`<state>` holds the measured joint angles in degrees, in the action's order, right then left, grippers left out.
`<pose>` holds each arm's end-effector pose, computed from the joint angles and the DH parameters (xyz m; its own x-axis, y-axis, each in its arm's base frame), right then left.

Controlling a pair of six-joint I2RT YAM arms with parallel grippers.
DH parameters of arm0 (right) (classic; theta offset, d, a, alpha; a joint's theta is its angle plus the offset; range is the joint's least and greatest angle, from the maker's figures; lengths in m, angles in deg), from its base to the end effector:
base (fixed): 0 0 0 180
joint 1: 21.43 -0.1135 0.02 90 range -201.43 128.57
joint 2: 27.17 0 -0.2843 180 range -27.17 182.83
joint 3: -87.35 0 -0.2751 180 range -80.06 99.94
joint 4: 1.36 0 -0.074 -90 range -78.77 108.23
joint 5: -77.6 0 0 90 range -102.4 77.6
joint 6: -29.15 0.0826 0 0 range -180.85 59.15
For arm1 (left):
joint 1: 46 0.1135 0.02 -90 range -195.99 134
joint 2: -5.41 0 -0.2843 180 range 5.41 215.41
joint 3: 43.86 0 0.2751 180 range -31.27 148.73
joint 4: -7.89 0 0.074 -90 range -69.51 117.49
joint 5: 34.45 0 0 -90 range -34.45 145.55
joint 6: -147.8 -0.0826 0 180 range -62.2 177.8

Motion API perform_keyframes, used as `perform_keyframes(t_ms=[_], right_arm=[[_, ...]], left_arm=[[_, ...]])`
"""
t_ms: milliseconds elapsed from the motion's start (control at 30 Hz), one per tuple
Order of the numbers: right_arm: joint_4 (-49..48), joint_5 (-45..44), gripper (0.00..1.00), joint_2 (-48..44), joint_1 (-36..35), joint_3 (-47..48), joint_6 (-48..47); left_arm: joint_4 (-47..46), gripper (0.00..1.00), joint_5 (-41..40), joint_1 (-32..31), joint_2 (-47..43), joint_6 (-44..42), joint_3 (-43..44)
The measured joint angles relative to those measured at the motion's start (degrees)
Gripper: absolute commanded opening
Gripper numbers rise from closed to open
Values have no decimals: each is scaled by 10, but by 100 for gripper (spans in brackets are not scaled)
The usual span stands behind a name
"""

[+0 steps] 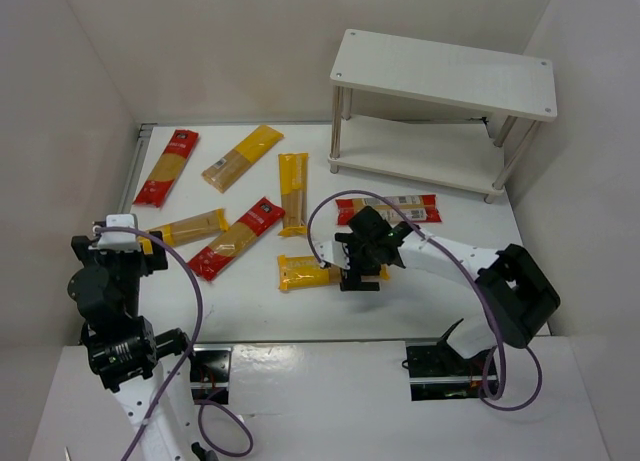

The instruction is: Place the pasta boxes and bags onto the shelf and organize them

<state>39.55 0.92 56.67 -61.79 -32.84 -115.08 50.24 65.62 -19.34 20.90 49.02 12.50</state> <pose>0.2210 0.2128 0.1443 0.1682 -0.8933 -0.4169 -0.9719 -0.0795 -0.2217 0.1042 0.0361 0.3654 -0.0664 0.1348 -0.9886 -0.2787 0.9489 0.1481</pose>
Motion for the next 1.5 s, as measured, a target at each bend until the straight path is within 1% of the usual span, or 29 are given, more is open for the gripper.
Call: perform_keyframes(t_ms=[300,667,700,733,767,833,867,900,1000,1167,1333,1500], right_arm=[[-43,10,100,57,0,8,-42],[-47,52,100,125,5,73,-51],[-46,56,98,132,5,81,-52],[-44,58,95,137,6,87,-53],[-41,62,90,143,8,93,-54],[-28,72,24,154,10,105,-63],[-16,74,3,162,10,115,-67],[2,75,0,170,10,135,-73],[21,79,0,195,11,179,-75],[26,79,0,201,9,183,-70],[57,83,0,169,9,163,-13],[105,85,0,102,9,144,74]], left_arm=[[-1,100,0,1,6,0,0],[-2,100,0,1,14,0,0],[-2,100,0,1,15,0,0],[-2,100,0,1,16,0,0],[-2,100,0,1,16,0,0],[-2,100,0,1,16,0,0],[-2,100,0,1,16,0,0],[-2,100,0,1,16,0,0],[-2,100,0,1,16,0,0],[-2,100,0,1,16,0,0],[-2,100,0,1,16,0,0],[-2,100,0,1,16,0,0]])
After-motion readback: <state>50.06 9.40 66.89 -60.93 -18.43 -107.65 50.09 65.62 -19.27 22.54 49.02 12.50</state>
